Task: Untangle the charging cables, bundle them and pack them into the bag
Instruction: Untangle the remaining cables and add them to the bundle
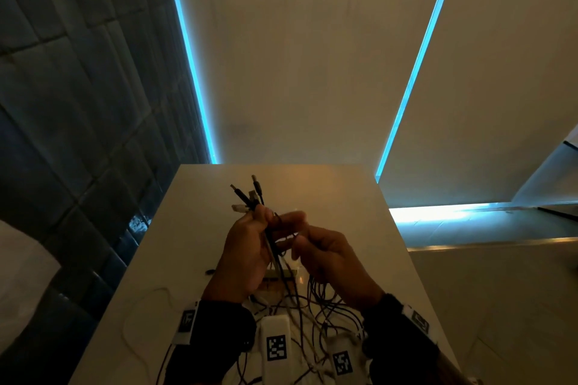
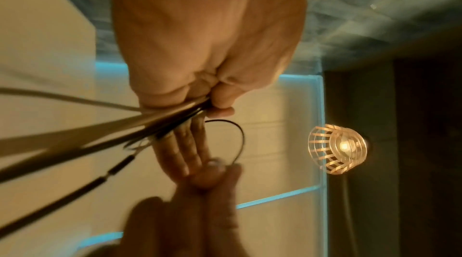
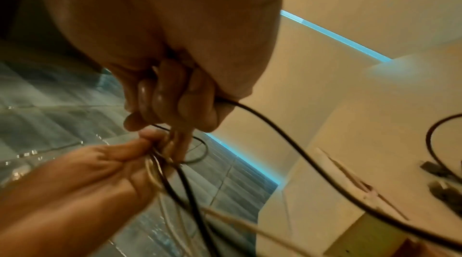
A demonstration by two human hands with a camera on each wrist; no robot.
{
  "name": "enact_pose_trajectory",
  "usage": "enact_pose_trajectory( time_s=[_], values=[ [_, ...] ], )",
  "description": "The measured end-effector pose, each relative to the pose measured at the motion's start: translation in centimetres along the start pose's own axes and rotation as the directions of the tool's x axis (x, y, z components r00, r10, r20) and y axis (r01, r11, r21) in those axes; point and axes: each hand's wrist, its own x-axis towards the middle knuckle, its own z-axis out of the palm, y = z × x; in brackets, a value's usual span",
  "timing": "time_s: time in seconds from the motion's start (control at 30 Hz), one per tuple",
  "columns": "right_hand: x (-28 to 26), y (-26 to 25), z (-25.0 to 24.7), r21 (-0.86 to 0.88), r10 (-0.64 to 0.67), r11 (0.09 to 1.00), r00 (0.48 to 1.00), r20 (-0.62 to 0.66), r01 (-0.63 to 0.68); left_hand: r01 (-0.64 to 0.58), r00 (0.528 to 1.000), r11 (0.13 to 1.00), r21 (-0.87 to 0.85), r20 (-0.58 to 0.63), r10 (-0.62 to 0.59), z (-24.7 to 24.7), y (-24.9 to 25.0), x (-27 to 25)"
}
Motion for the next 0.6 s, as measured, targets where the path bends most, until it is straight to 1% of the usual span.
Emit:
enact_pose_trajectory(
  time_s=[0.07,0.1,0.13,0.23,0.33,0.47,0.6],
  values=[
    [-0.4,0.7,-0.1,-0.030,0.052,0.998,0.998,0.034,-0.051,-0.027,0.999,0.981,-0.190,0.039,0.035,-0.1,0.5,0.0],
    [-0.6,1.0,-0.2,-0.030,0.077,0.997,0.996,0.043,-0.076,-0.045,0.998,0.970,-0.240,0.037,0.055,-0.3,0.7,0.1],
    [-0.8,1.5,-0.3,-0.028,0.099,0.995,0.994,0.046,-0.098,-0.063,0.997,0.965,-0.254,0.028,0.073,-0.4,0.7,0.1],
    [-1.2,3.0,-0.5,-0.025,0.142,0.990,0.989,0.044,-0.141,-0.122,0.992,0.974,-0.192,0.011,0.126,-0.4,0.7,0.0],
    [-1.1,5.1,-0.8,-0.090,0.168,0.982,0.986,0.009,-0.166,-0.165,0.985,0.974,-0.157,0.017,0.170,-0.4,0.6,0.0],
    [-0.9,8.5,-1.9,-0.190,0.171,0.966,0.984,-0.049,-0.177,-0.181,0.982,0.980,-0.079,0.039,0.184,-0.3,0.5,0.1],
    [-0.6,10.3,-2.7,-0.290,0.157,0.942,0.986,-0.060,-0.168,-0.187,0.982,0.982,0.001,0.039,0.186,-0.1,0.3,0.1]
  ],
)
